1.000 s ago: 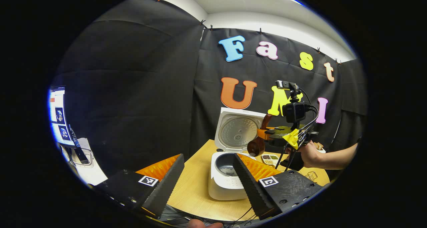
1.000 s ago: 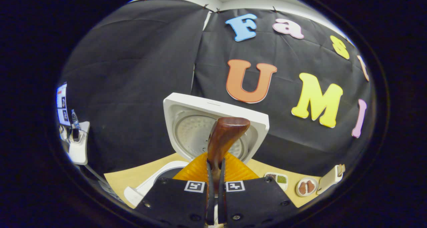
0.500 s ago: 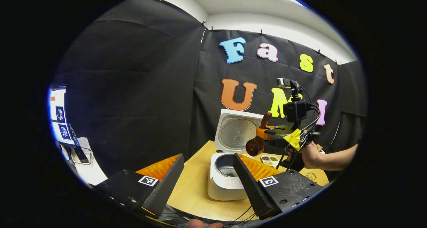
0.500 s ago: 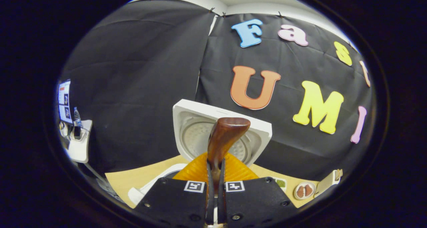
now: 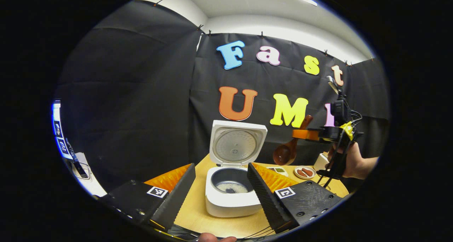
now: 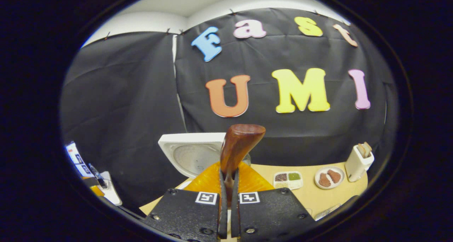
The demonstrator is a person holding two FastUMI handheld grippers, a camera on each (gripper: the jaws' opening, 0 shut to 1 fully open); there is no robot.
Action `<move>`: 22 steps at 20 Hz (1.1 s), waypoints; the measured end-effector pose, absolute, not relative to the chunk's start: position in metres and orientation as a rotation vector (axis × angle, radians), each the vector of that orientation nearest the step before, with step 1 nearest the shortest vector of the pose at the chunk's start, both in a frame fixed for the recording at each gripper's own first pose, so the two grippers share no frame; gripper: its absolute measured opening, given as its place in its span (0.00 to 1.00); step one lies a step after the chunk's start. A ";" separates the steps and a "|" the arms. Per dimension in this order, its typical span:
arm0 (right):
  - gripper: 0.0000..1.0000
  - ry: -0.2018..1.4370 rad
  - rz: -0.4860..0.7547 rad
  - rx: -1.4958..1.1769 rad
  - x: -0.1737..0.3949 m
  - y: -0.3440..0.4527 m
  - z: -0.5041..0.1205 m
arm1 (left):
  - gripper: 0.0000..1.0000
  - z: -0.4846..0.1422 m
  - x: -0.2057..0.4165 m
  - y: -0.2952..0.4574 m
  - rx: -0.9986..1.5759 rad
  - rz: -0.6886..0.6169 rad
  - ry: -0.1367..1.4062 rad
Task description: Close the left gripper, press the button to open the rice cooker; take a wooden spoon from the chopstick holder with the right hand, scoop a spoonful of rice and pour it into the rice cooker, then put the wooden spoon back into the chopstick holder.
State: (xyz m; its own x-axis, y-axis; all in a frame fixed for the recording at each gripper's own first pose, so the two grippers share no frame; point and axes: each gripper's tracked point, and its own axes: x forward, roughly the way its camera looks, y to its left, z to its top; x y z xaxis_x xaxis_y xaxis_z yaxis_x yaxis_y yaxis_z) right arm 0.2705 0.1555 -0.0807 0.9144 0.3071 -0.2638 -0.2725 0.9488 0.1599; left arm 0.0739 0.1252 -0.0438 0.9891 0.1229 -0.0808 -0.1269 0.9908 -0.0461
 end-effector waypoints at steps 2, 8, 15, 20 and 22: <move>0.12 0.286 0.245 0.129 0.260 0.105 -0.077 | 0.94 -0.044 0.084 0.106 -0.041 0.102 0.078; 0.09 0.298 0.058 0.135 0.234 -0.047 -0.089 | 0.94 -0.047 0.107 0.053 -0.052 0.062 0.093; 0.09 0.389 -0.073 0.172 0.225 -0.159 -0.154 | 0.94 -0.046 0.124 0.011 -0.056 0.056 0.122; 0.10 0.490 -0.092 0.212 0.227 -0.188 -0.234 | 0.94 -0.052 0.132 -0.003 -0.056 0.081 0.167; 0.10 0.524 -0.093 0.227 0.229 -0.193 -0.263 | 0.94 -0.053 0.135 -0.006 -0.050 0.087 0.187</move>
State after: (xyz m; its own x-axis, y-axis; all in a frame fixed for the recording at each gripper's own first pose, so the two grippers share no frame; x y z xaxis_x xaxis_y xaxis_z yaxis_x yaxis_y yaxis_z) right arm 0.2289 -0.1929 -0.2628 0.8625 -0.0300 -0.5052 0.1455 0.9708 0.1907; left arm 0.1351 -0.0064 -0.0531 0.9787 0.0821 -0.1882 -0.0915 0.9949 -0.0417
